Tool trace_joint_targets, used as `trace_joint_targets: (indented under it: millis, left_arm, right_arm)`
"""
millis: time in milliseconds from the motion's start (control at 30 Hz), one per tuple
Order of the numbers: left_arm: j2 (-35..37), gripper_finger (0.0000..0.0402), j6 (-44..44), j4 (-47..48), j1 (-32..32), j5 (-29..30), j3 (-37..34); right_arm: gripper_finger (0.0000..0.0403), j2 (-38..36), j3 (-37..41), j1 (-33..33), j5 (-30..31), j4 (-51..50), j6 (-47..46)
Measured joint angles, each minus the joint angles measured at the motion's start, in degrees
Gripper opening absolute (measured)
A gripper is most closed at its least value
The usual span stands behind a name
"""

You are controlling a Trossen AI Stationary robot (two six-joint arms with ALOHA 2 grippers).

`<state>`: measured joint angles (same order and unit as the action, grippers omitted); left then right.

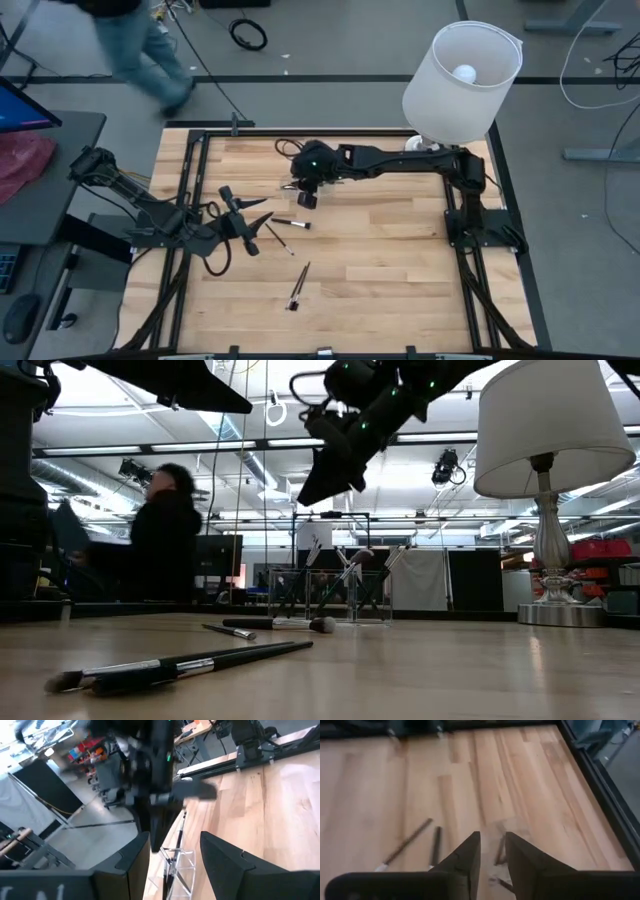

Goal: Put items in baskets/containers
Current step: Put the black eyeshadow brush into the transparent organizer

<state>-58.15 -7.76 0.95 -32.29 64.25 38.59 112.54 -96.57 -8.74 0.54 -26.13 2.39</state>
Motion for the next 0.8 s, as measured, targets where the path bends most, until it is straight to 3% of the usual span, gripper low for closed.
trace_joint_targets:
  millis: [400, 633, 800]
  left_arm:
    - [0.0, 0.0178, 7.5, 4.2, -5.2, -1.0, 0.0]
    - [-0.6, 0.0178, 21.2, 13.1, -5.6, -16.8, 0.0]
    - [-4.3, 0.0178, 26.8, 16.6, -5.0, -23.9, 0.0]
  right_arm:
    - [0.0081, -7.4, 0.0, 13.0, 2.8, -7.9, -2.9]
    - [0.0113, -6.4, 1.1, 21.3, 5.2, -9.9, -9.3]
    - [0.0144, -5.9, 10.3, 25.4, 5.2, 5.5, -12.5]
